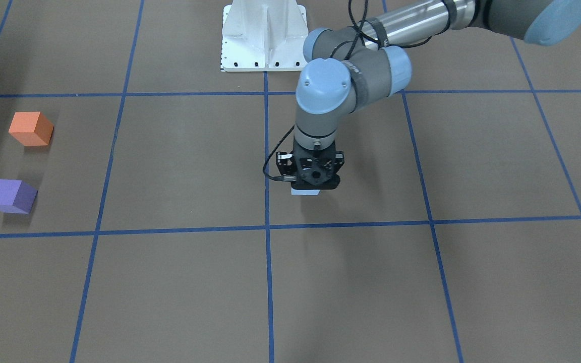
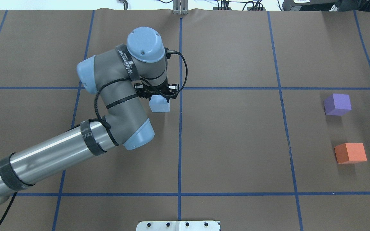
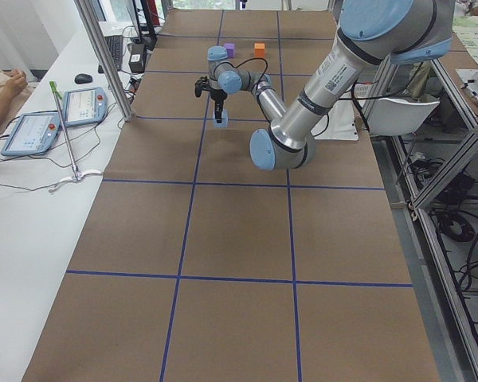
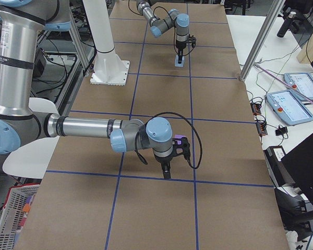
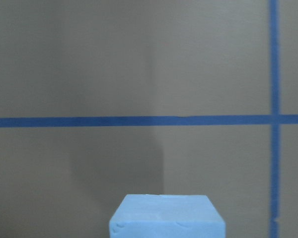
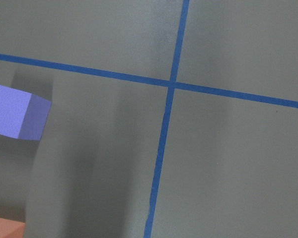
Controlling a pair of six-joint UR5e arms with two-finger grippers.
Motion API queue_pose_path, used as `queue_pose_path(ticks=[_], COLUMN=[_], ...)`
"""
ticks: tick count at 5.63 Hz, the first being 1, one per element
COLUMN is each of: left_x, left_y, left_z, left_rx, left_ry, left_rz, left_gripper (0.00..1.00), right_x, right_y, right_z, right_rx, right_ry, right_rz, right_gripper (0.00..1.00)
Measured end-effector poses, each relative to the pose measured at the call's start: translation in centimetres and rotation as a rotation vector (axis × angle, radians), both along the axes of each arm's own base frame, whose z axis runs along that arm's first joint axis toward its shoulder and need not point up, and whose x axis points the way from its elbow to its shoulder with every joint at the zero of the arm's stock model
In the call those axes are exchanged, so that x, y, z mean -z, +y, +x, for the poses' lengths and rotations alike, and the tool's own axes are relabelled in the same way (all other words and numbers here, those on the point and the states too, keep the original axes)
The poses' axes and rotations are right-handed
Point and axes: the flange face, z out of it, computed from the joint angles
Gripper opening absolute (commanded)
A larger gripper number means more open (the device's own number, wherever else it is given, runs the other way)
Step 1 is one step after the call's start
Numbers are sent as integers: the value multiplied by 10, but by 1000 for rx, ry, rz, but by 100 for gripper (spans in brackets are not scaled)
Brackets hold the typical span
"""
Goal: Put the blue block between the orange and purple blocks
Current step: 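Lift the light blue cube with the left gripper toward the table center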
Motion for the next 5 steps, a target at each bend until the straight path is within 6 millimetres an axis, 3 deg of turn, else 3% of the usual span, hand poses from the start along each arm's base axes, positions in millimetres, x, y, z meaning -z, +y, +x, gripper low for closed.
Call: queue_pose_path(ticks=[2, 4, 5], left_x=[15, 18, 25], left_y=[27, 45, 38], left_z=[41, 56, 45], left_rx=[-8, -10, 3], left_ry=[-17, -29, -18], left_rz=[-1, 29, 46], left_gripper=[99, 100, 100], right_x=[2, 15, 31], right_y=[-1, -9, -19], right_z=[0, 0, -1], right_rx=[3, 5, 8], right_ry=[3, 1, -2], right_rz=[10, 40, 72], right_gripper=[100, 100, 100])
